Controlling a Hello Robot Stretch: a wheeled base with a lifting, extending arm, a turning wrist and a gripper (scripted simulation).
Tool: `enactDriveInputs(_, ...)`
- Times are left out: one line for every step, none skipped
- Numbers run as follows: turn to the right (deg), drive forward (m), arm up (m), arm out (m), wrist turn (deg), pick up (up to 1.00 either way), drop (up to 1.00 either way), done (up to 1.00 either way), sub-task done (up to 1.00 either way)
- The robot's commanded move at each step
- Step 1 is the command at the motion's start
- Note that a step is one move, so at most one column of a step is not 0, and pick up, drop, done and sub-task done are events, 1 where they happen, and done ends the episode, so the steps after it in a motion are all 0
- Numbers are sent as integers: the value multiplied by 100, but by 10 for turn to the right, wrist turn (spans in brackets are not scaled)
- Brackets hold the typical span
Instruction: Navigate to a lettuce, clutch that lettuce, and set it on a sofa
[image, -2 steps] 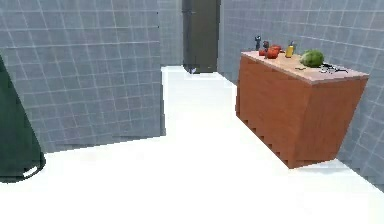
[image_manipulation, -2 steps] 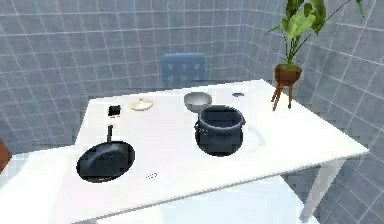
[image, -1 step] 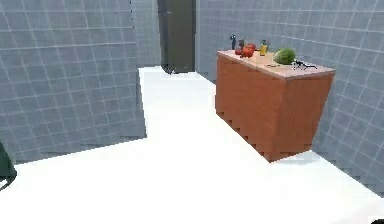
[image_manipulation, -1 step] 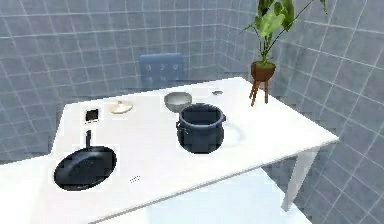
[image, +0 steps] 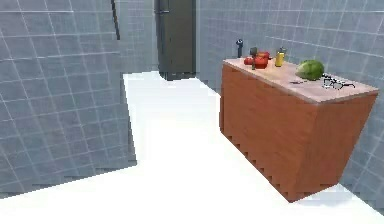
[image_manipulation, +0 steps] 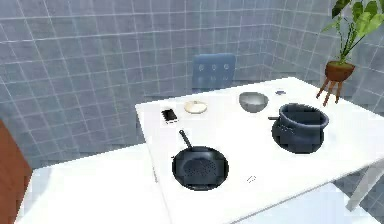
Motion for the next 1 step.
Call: enactDriveInputs(180, 0, 0, 0, 0, 0, 0, 0, 0)
